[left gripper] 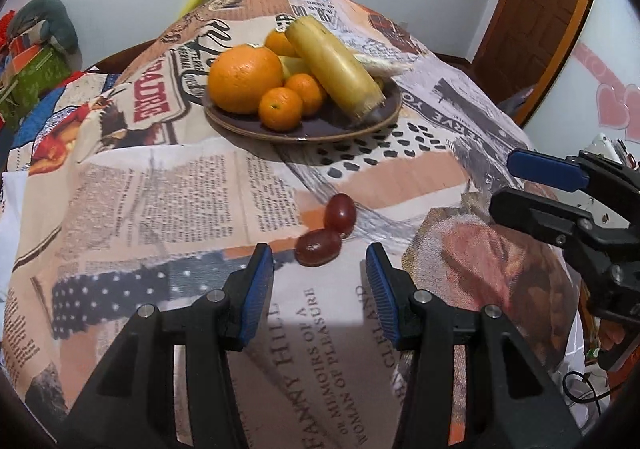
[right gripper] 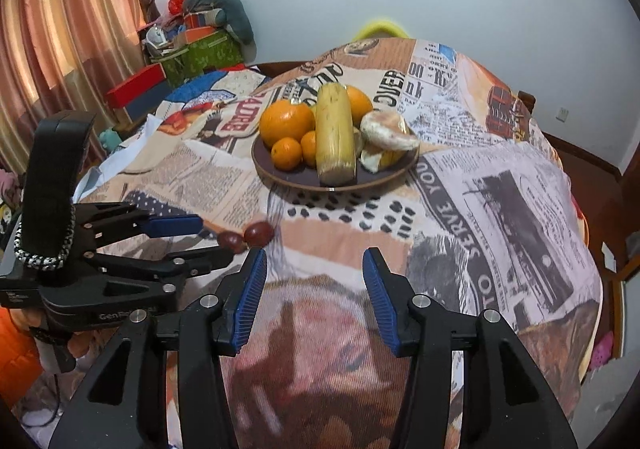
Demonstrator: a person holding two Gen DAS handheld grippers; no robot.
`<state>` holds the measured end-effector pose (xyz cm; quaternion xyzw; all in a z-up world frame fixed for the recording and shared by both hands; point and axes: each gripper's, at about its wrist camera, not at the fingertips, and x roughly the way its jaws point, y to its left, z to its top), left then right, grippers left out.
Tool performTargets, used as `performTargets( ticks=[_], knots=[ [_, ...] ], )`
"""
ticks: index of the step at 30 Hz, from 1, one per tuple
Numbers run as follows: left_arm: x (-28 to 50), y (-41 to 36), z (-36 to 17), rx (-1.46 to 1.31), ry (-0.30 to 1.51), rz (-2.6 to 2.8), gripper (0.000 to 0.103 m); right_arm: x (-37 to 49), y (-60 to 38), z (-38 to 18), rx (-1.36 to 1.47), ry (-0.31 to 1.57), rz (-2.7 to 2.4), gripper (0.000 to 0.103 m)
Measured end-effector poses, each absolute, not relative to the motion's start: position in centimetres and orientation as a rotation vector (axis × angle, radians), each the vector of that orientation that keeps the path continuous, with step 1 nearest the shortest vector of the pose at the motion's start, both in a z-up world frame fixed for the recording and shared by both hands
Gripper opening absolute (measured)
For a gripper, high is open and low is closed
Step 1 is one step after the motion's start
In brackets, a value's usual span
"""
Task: Organize fruits
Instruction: 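Grasp a red date with the left tool while the right tool reaches the other date, then grasp the second red date with the right tool while the left tool lifts its date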
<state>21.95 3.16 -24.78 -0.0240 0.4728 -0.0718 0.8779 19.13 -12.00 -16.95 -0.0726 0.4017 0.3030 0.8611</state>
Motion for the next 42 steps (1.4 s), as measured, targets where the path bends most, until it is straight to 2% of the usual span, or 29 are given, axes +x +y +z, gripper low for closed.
performTargets(
  ticks=[2, 3, 7, 26, 29, 32, 42],
  knots=[
    [22.2, 2.9, -25.1, -0.055, 0.992, -0.157, 0.040, 19.0, -12.1, -17.0, -0.158, 0.839, 0.631, 0.047],
    [22.3, 2.9, -25.3, -0.057, 0.996, -0.155, 0.033, 18.9, -12.2, -17.0, -0.158, 0.838, 0.631, 0.047],
    [22.3, 3.0, -25.5, -0.058, 0.982, -0.142, 0.024, 18.9, -12.1, -17.1, -0.148, 0.843, 0.637, 0.047],
    [20.5, 9.5, -23.7, -0.112, 0.912, -0.046, 0.023, 21.7, -5.1, -21.1, -0.171, 0.982, 0.745, 0.046],
    [20.6, 9.8, -24.1, -0.120, 0.918, -0.043, 0.023, 22.3, -4.6, -21.5, -0.168, 0.999, 0.743, 0.037],
    [20.6, 9.7, -24.3, -0.122, 0.924, -0.045, 0.023, 22.4, -4.4, -21.5, -0.169, 1.005, 0.748, 0.023],
    [21.0, 7.8, -23.1, -0.107, 0.900, -0.073, 0.023, 22.0, -6.3, -20.3, -0.140, 0.956, 0.733, 0.022]
  ],
)
